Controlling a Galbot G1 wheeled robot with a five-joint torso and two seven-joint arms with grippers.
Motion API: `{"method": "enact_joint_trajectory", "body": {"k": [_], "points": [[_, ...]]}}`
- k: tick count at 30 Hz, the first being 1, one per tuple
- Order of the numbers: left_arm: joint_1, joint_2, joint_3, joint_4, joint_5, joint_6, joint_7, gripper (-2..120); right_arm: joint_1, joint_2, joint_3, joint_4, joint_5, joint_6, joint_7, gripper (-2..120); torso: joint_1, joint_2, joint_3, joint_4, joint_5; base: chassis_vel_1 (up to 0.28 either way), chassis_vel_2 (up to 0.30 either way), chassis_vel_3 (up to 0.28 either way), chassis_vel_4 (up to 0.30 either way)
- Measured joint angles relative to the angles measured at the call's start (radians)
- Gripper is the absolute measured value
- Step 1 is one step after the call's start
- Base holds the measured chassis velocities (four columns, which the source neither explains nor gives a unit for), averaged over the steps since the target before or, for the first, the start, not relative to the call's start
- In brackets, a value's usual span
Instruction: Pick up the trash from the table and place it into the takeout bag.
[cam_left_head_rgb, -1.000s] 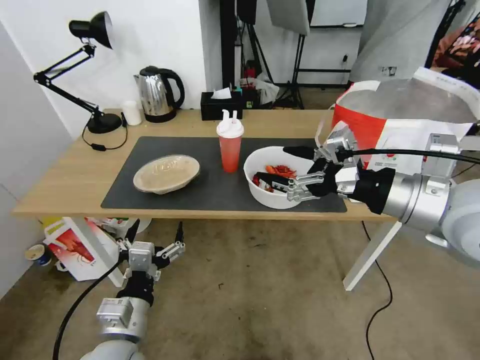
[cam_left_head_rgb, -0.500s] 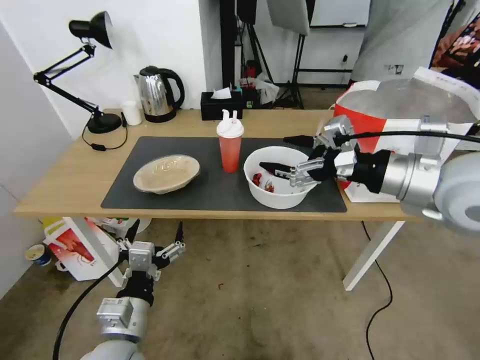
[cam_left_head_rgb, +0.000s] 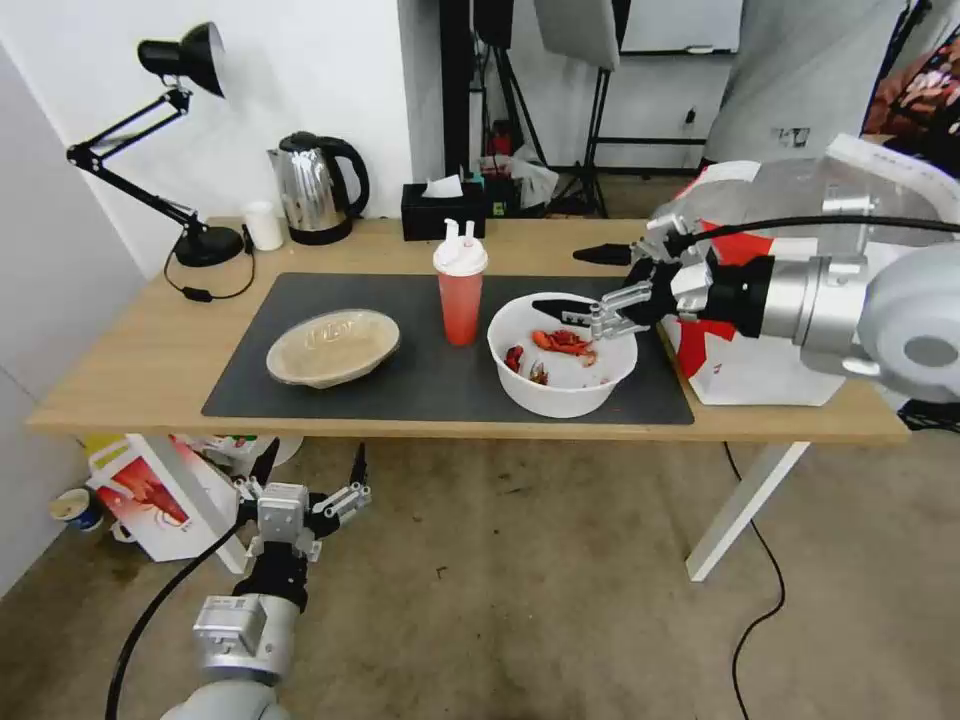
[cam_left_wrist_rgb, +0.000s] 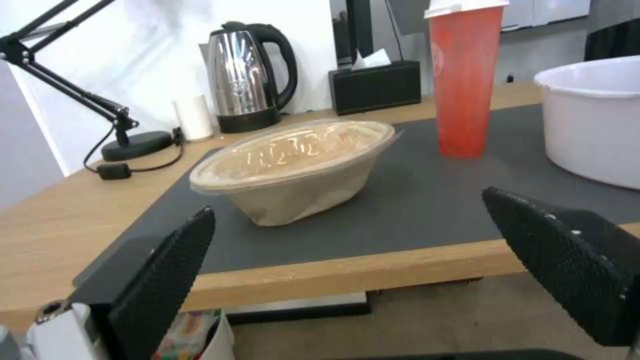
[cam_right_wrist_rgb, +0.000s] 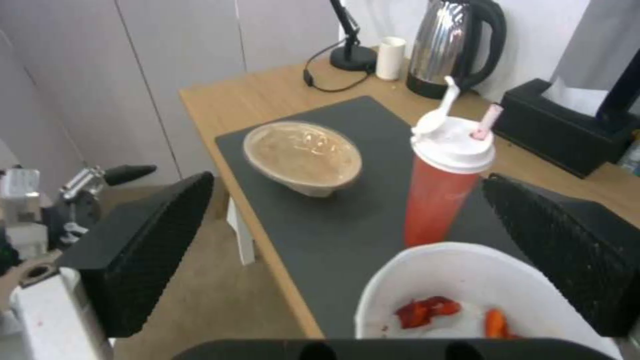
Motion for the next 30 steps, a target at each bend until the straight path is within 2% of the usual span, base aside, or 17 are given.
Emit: {"method": "enact_joint_trajectory", "body": {"k": [17,21,27,30], "points": [[0.0,0.0,0.0,0.0,0.0,0.0,0.0,100,0.427,0.004,-0.357,-0.198,-0.079,-0.046,-0.169,100,0.0,0.0,0.0,0.0,0.0001,0.0,0.0,0.0,0.0],[0.0,0.0,0.0,0.0,0.0,0.0,0.0,100,0.485,0.004,-0.406,-0.225,-0.09,-0.053,-0.192,100,0.0,0.0,0.0,-0.0001,-0.0002,0.0,0.0,0.0,0.0],[0.0,0.0,0.0,0.0,0.0,0.0,0.0,100,0.492,0.004,-0.412,-0.227,-0.091,-0.053,-0.195,100,0.0,0.0,0.0,-0.0001,0.0,0.0,0.0,0.0,0.0],[0.0,0.0,0.0,0.0,0.0,0.0,0.0,100,0.549,0.017,-0.477,-0.217,-0.065,-0.058,-0.201,100,0.0,0.0,0.0,-0.0004,0.0001,0.0,0.0,0.0,0.0]]}}
